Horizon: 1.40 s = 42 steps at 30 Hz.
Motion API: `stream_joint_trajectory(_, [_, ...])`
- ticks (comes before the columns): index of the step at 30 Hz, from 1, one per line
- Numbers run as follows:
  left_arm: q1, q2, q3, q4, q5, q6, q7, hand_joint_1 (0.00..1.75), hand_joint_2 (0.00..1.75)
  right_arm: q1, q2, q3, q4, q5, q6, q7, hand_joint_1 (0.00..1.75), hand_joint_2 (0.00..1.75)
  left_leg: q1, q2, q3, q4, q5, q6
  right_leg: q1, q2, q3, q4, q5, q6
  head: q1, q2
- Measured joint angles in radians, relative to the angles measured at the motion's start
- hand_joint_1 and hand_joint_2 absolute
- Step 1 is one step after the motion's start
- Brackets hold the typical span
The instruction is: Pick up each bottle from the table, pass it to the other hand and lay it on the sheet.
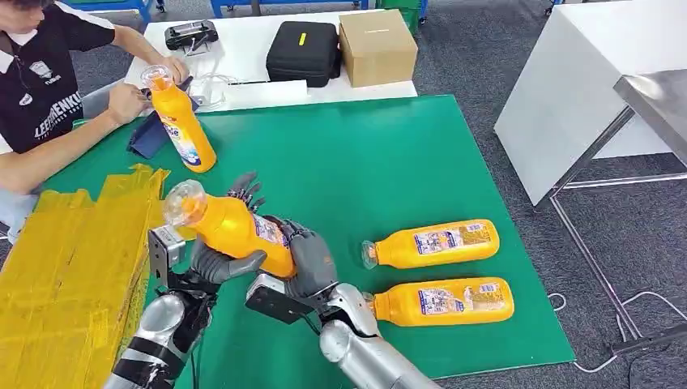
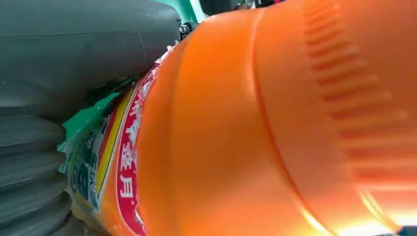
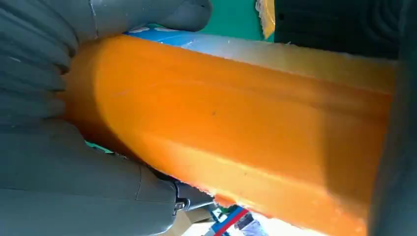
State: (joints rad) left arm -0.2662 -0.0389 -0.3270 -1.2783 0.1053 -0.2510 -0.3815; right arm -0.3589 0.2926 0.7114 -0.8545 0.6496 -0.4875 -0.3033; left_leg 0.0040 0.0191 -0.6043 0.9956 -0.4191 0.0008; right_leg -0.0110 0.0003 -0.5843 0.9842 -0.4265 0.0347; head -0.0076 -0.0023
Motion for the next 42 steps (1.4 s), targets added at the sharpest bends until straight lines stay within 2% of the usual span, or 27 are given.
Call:
stream_joint_trajectory(4, [0.001, 0.000, 0.001, 0.004, 0.006, 0.000, -0.002, 0.00, 1.75, -0.006, -0.002, 0.016, 0.003, 0.006, 0.001, 0.005, 1.75, 1.75, 0.000, 0.000, 0.000, 0.000, 0.000, 0.000, 0.000, 0.000, 0.000, 0.000, 0.000, 0.000, 0.000, 0.000])
stream_joint_trajectory(5, [0.001, 0.001, 0.001, 0.006, 0.008, 0.000, -0.003, 0.72, 1.75, -0.007, -0.003, 0.019, 0.003, 0.009, 0.002, 0.006, 1.75, 1.75, 0.000, 0.000, 0.000, 0.000, 0.000, 0.000, 0.000, 0.000, 0.000, 0.000, 0.000, 0.000, 0.000, 0.000])
stream_joint_trajectory(12, [0.008, 0.000, 0.003, 0.009, 0.029, 0.009, -0.013, 0.72, 1.75, -0.011, -0.011, 0.038, 0.003, 0.015, 0.005, 0.010, 1.75, 1.75, 0.000, 0.000, 0.000, 0.000, 0.000, 0.000, 0.000, 0.000, 0.000, 0.000, 0.000, 0.000, 0.000, 0.000])
stream_joint_trajectory(13, [0.009, 0.000, 0.003, 0.009, 0.030, 0.010, -0.013, 1.75, 1.75, -0.012, -0.012, 0.040, 0.003, 0.015, 0.005, 0.010, 1.75, 1.75, 0.000, 0.000, 0.000, 0.000, 0.000, 0.000, 0.000, 0.000, 0.000, 0.000, 0.000, 0.000, 0.000, 0.000])
stream_joint_trajectory(26, [0.017, -0.015, 0.018, 0.005, 0.049, 0.059, -0.027, 1.75, 1.75, -0.014, -0.019, 0.060, 0.000, -0.009, 0.008, 0.016, 1.75, 1.75, 0.000, 0.000, 0.000, 0.000, 0.000, 0.000, 0.000, 0.000, 0.000, 0.000, 0.000, 0.000, 0.000, 0.000])
stream_joint_trajectory(27, [0.017, -0.018, 0.021, 0.004, 0.049, 0.060, -0.027, 1.75, 1.75, -0.014, -0.020, 0.061, -0.003, -0.011, 0.008, 0.016, 1.50, 1.75, 0.000, 0.000, 0.000, 0.000, 0.000, 0.000, 0.000, 0.000, 0.000, 0.000, 0.000, 0.000, 0.000, 0.000])
stream_joint_trajectory(28, [0.020, -0.022, 0.023, -0.001, 0.049, 0.060, -0.027, 1.75, 1.75, -0.014, -0.021, 0.061, -0.006, -0.013, 0.008, 0.016, 0.00, 1.75, 0.000, 0.000, 0.000, 0.000, 0.000, 0.000, 0.000, 0.000, 0.000, 0.000, 0.000, 0.000, 0.000, 0.000])
stream_joint_trajectory(31, [0.024, -0.028, 0.028, -0.014, 0.051, 0.087, -0.039, 1.75, 1.75, -0.010, -0.022, 0.061, -0.015, -0.042, 0.009, 0.005, 0.00, 1.75, 0.000, 0.000, 0.000, 0.000, 0.000, 0.000, 0.000, 0.000, 0.000, 0.000, 0.000, 0.000, 0.000, 0.000])
stream_joint_trajectory(35, [0.027, -0.037, 0.050, -0.049, 0.069, 0.160, -0.042, 1.75, 1.75, 0.040, -0.030, 0.044, -0.089, -0.205, 0.034, -0.079, 0.00, 1.75, 0.000, 0.000, -0.001, 0.000, 0.000, 0.000, 0.000, 0.000, -0.001, 0.000, 0.000, 0.000, 0.000, 0.000])
stream_joint_trajectory(39, [0.025, -0.032, 0.098, -0.069, -0.030, 0.321, -0.073, 1.75, 1.75, 0.113, -0.060, -0.022, -0.244, -0.318, 0.047, -0.097, 0.00, 1.75, 0.000, 0.000, -0.001, 0.000, 0.000, 0.000, 0.000, 0.000, -0.001, 0.000, 0.000, 0.000, 0.000, 0.000])
stream_joint_trajectory(40, [0.022, -0.029, 0.110, -0.069, -0.055, 0.352, -0.074, 1.75, 1.75, 0.125, -0.069, -0.039, -0.283, -0.330, 0.052, -0.101, 0.00, 0.00, 0.000, 0.000, -0.001, 0.000, 0.000, 0.000, 0.000, 0.000, -0.001, 0.000, 0.000, 0.000, 0.000, 0.000])
stream_joint_trajectory(42, [0.013, -0.016, 0.133, -0.066, -0.087, 0.381, -0.072, 1.75, 1.75, 0.146, -0.091, -0.076, -0.367, -0.351, 0.063, -0.105, 0.00, 0.00, 0.000, 0.000, -0.001, 0.000, 0.000, 0.000, 0.000, 0.000, -0.001, 0.000, 0.000, 0.000, 0.000, 0.000])
